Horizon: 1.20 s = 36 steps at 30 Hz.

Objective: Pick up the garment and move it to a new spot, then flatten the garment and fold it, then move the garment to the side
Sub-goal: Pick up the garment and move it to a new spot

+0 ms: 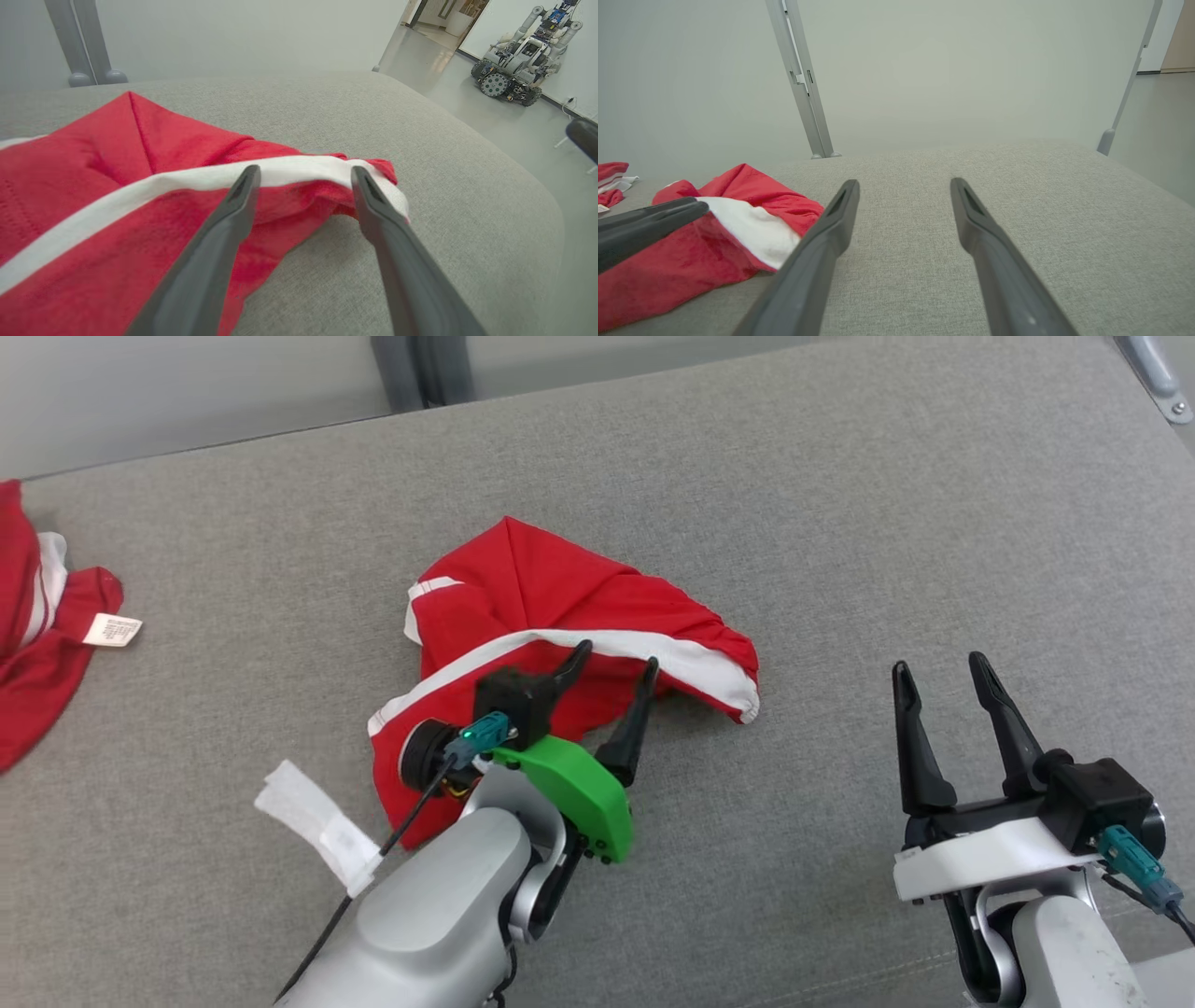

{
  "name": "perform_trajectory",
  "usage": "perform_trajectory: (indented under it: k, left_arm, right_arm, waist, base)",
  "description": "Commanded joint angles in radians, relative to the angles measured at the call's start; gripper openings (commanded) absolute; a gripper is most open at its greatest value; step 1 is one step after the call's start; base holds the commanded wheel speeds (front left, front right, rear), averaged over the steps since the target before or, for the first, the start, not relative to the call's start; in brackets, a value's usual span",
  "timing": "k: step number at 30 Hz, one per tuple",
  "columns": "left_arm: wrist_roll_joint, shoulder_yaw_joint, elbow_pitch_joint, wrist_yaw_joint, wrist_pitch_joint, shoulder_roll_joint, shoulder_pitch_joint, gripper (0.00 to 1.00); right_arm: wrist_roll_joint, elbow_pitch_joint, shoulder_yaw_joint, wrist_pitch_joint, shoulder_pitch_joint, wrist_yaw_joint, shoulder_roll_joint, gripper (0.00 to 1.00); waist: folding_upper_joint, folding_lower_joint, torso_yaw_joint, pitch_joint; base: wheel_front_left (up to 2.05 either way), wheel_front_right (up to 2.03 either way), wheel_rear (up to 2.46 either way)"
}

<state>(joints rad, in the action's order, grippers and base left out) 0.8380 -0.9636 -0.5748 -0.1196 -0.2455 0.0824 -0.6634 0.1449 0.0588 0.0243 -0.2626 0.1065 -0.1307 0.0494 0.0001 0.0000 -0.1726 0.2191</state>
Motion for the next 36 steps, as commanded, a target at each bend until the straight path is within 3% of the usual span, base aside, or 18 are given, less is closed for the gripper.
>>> perform_trajectory:
  k: [1, 7, 16, 24, 36]
  left_arm:
    - [0.006, 0.01, 0.011, -0.004, -0.007, 0.018, 0.027, 1.0]
    - [-0.004, 0.085, 0.094, -0.033, -0.021, 0.081, 0.105, 1.0]
    - [-0.119, 0.321, 0.297, -0.077, -0.019, 0.141, 0.293, 1.0]
    - [-0.229, 0.498, 0.382, -0.068, -0.019, 0.137, 0.482, 1.0]
    - [-0.33, 0.683, 0.411, -0.013, -0.019, 0.055, 0.663, 1.0]
  right_arm:
    - [-0.012, -0.001, -0.006, -0.004, -0.017, 0.0, 0.002, 1.0]
    - [-0.027, -0.003, -0.021, -0.004, -0.045, 0.0, 0.002, 1.0]
    - [-0.047, -0.019, -0.014, -0.004, -0.068, 0.0, 0.002, 1.0]
    - [-0.04, -0.018, 0.002, -0.003, -0.091, 0.0, 0.002, 1.0]
    - [-0.026, -0.001, 0.006, -0.003, -0.118, 0.0, 0.002, 1.0]
  waist:
    - [-0.0001, 0.0, 0.039, -0.041]
    - [-0.0001, 0.0, 0.076, -0.09]
    - [-0.0001, 0.0, 0.101, -0.153]
    - [-0.0001, 0.0, 0.104, -0.187]
    - [-0.0001, 0.0, 0.116, -0.206]
  base:
    - [0.0, 0.0, 0.0]
    - [0.0, 0.0, 0.0]
    - [0.0, 0.0, 0.0]
    - [0.0, 0.0, 0.0]
    - [0.0, 0.0, 0.0]
